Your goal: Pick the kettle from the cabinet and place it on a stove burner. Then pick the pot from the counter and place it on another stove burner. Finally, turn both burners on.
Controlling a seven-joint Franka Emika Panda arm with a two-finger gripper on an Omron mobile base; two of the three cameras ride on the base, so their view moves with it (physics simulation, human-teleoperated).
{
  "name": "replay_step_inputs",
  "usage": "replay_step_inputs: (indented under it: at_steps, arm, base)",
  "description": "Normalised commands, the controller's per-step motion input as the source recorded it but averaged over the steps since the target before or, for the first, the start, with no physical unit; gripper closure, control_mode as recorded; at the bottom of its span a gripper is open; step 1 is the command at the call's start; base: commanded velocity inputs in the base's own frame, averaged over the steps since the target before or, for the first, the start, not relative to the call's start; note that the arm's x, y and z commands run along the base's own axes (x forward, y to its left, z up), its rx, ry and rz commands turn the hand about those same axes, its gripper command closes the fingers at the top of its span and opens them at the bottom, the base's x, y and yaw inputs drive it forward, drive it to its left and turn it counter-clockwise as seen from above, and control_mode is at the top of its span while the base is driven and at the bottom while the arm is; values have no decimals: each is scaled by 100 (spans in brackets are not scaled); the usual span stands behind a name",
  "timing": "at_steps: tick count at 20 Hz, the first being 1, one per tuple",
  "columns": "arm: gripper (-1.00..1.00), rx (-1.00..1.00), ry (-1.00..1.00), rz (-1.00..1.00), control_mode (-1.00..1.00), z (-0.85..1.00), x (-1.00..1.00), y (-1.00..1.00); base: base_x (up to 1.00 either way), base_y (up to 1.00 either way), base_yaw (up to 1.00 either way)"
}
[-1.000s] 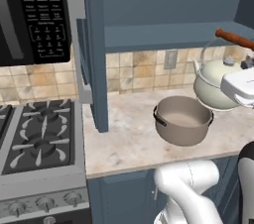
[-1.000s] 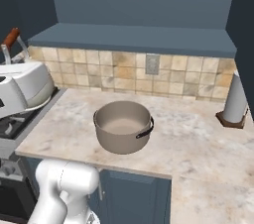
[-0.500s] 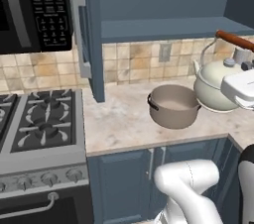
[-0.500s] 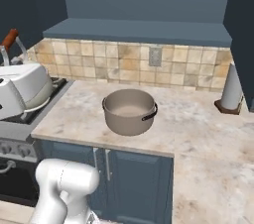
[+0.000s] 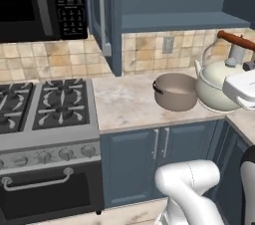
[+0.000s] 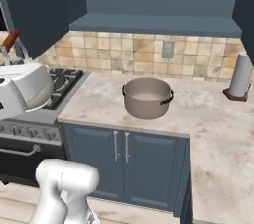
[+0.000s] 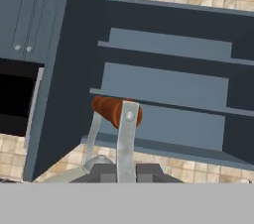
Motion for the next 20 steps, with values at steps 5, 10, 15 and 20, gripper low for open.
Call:
replay_step_inputs:
  at_steps: [5, 10, 15, 20]
  arm:
    - [100, 0, 0, 0, 100, 0, 0, 0]
    - [100, 0, 0, 0, 100, 0, 0, 0]
    - [100, 0, 0, 0, 100, 0, 0, 0]
    - [100, 0, 0, 0, 100, 0, 0, 0]
  base:
    - [-62, 52, 0]
    - [-59, 51, 0]
    - [-54, 53, 0]
    - [-33, 59, 0]
